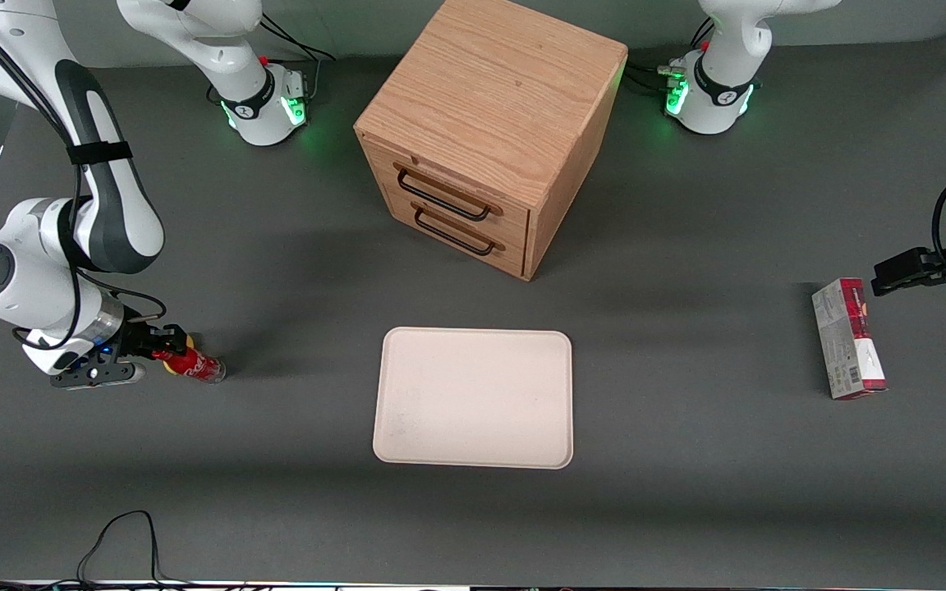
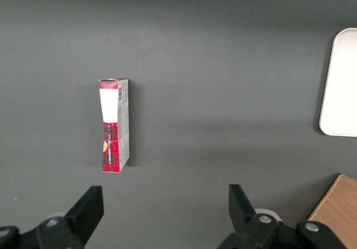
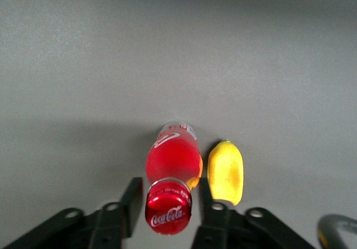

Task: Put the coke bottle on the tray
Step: 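Lift the bottle and carry it over the white tray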

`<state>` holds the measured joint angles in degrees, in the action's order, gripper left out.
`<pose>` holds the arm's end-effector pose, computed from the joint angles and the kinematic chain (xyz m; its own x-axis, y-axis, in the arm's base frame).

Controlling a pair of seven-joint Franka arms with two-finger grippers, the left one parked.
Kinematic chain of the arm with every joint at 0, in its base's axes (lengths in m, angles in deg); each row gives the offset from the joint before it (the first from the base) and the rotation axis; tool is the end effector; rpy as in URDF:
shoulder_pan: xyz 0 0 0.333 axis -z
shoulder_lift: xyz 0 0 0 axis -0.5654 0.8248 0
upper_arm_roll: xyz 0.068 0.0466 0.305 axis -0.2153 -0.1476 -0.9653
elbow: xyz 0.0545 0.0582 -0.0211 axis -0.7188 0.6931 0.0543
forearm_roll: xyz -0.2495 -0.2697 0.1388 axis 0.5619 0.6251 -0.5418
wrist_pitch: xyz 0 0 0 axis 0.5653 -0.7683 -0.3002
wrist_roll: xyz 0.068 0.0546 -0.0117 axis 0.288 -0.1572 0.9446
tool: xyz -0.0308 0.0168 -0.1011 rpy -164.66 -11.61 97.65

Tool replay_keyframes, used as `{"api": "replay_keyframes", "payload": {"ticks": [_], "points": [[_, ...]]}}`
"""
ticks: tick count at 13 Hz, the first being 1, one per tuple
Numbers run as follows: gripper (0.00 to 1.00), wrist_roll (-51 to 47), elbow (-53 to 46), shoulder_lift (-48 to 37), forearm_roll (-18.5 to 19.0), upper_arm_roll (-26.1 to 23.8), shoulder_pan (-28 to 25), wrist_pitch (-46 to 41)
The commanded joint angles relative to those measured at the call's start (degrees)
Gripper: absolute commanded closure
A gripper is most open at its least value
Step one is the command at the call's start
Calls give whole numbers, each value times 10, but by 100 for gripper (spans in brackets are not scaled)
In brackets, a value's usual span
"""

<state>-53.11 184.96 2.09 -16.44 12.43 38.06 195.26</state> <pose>0.6083 -0.0432 0.3209 0.9958 0.0879 0.0267 0.0874 -0.9960 0.0167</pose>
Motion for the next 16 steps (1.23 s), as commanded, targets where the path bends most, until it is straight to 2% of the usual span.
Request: {"api": "replay_keyframes", "payload": {"ticks": [1, 5, 7, 8, 11, 16], "points": [[100, 4, 12, -14, 6, 3, -3, 10], [100, 4, 11, -17, 6, 3, -3, 6], [100, 3, -1, -32, 6, 3, -3, -23], [100, 2, -35, -35, 6, 2, -3, -66], [100, 0, -215, -28, 5, -2, -9, -298], [100, -17, -424, 14, 5, -3, -26, -500]]}}
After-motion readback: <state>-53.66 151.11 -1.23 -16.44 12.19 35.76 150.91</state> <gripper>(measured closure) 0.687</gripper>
